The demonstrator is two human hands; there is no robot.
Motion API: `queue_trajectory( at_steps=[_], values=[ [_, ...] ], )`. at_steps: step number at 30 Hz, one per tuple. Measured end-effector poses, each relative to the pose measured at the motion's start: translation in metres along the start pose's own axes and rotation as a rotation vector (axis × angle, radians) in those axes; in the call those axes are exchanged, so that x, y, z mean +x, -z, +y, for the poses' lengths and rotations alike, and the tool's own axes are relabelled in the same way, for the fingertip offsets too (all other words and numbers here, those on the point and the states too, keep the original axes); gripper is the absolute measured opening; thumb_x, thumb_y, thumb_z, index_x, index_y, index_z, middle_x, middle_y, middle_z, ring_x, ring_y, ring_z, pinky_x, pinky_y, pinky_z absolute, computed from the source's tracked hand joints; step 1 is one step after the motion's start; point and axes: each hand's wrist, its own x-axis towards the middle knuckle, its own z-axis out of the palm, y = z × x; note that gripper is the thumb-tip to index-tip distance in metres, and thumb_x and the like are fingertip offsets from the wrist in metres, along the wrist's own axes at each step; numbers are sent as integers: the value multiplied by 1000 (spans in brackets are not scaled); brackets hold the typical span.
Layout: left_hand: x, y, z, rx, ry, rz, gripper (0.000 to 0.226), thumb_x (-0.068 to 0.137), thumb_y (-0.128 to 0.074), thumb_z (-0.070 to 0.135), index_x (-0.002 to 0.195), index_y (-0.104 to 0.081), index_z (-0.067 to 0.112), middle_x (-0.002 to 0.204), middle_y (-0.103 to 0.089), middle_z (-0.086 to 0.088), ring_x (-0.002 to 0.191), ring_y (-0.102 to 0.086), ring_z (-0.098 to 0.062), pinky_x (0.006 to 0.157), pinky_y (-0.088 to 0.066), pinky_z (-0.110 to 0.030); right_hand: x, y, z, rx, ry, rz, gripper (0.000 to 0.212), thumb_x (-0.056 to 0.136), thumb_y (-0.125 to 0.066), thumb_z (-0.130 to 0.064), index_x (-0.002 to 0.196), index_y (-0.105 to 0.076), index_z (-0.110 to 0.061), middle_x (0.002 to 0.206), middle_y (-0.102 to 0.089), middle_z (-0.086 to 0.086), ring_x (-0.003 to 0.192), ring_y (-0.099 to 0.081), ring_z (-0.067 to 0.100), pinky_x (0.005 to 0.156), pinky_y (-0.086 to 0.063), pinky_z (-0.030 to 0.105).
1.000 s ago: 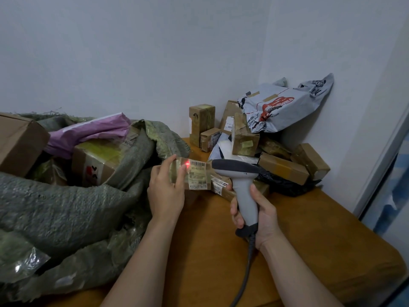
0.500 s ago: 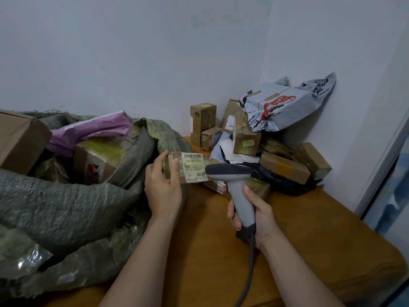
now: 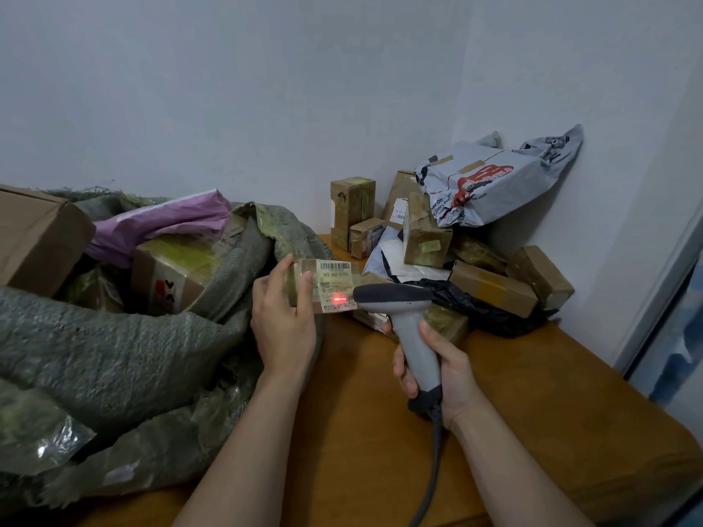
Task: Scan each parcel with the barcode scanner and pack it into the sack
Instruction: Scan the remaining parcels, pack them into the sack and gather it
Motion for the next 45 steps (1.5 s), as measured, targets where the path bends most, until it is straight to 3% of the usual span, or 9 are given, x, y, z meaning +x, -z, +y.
queue_trajectory(
  at_steps=[6,9,15,20,26,31,37,43,45],
  values=[
    [-4,0,8,-59,-35,45,29,102,-58,39,127,-58,25,117,-56,5,99,-57,-8,83,-53,-36,-1,-3,1,-96,30,123,84,50,-94,-61,97,-60,-1,68,-63,16,39,-51,17,38,-42,23],
    [-4,6,22,-65,-97,48,26,100,-59,39,121,-55,24,113,-55,5,96,-57,-9,80,-56,-40,1,-7,2,-47,36,197,72,61,-91,-32,119,-60,-2,93,-74,18,56,-63,21,46,-49,28],
    [12,48,48,69,-162,-50,22,104,-47,44,118,-45,28,113,-56,4,95,-60,-10,76,-58,-38,8,-37,-7,197,63,164,49,72,-62,-9,121,-64,-7,105,-78,11,98,-75,30,102,-51,53],
    [34,92,61,149,-207,-161,16,107,-44,35,116,-44,22,115,-59,-3,102,-58,-22,84,-51,-44,21,-79,-18,294,100,-7,75,66,-72,-9,140,-56,-3,136,-65,18,126,-61,43,91,-58,45],
    [70,149,76,286,-127,-345,14,110,-39,27,116,-42,15,108,-66,-12,95,-66,-31,81,-55,-50,30,-124,-20,362,59,-69,58,66,-67,-13,124,-71,-8,129,-69,18,118,-62,36,79,-59,30],
    [93,184,65,585,-55,-428,18,107,-45,22,123,-46,15,93,-65,-7,71,-59,-19,56,-41,-35,35,-157,-15,371,24,-105,55,73,-63,-6,129,-65,-3,121,-71,20,106,-67,32,89,-60,36],
    [104,203,54,844,-57,-451,17,96,-65,31,97,-56,17,109,-68,-11,90,-56,-29,73,-44,-33,44,-199,-11,4,43,-66,65,50,-83,-22,112,-69,-9,109,-73,15,111,-67,38,109,-47,54],
    [104,206,57,609,-139,-489,91,84,-77,32,158,-25,28,142,-48,-13,127,-52,-36,95,-47,-38,43,-224,-9,-206,-6,-120,37,60,-71,-24,94,-68,-13,84,-66,9,74,-67,21,58,-51,24],
    [102,205,54,649,-178,-502,89,82,-80,40,155,-30,31,142,-46,-10,123,-55,-37,97,-50,-42,46,-223,-4,-115,-29,-94,49,57,-76,-23,103,-69,-9,95,-70,13,84,-70,24,72,-58,32]
  ],
)
